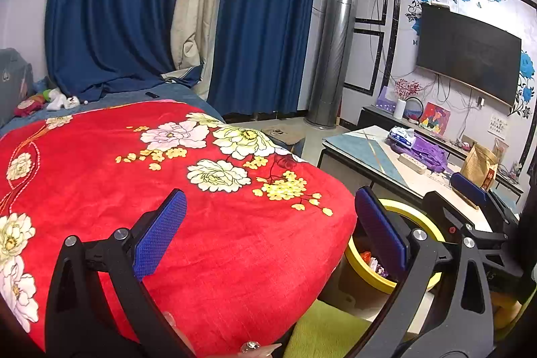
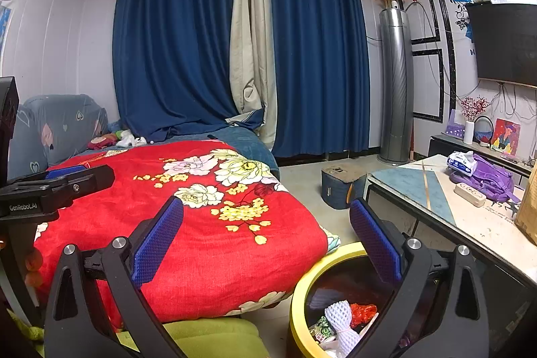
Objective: Collect trash
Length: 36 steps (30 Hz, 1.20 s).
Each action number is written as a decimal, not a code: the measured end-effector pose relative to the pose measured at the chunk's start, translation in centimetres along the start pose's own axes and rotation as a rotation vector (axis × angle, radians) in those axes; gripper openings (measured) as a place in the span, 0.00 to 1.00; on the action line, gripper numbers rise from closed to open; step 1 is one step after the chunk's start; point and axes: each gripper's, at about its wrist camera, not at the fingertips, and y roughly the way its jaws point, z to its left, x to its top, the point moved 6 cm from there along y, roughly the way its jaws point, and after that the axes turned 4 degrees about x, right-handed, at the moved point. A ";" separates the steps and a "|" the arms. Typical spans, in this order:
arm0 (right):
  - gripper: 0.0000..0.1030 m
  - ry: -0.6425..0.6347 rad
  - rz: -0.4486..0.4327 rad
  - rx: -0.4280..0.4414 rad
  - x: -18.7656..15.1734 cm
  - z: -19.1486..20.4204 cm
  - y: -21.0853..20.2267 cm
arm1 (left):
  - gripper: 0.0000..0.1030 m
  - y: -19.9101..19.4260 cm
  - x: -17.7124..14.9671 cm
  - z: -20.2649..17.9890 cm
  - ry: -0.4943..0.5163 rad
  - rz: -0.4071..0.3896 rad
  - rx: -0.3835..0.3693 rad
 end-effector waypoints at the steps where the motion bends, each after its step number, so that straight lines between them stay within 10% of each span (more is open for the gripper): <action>1: 0.94 0.001 0.000 -0.001 0.0 0.0 0.0 | 0.89 0.1 0.0 0.1 0.001 0.000 0.001; 36: 0.94 -0.033 0.029 0.064 2.1 2.5 2.2 | 0.89 0.6 0.1 3.7 -0.025 0.048 0.096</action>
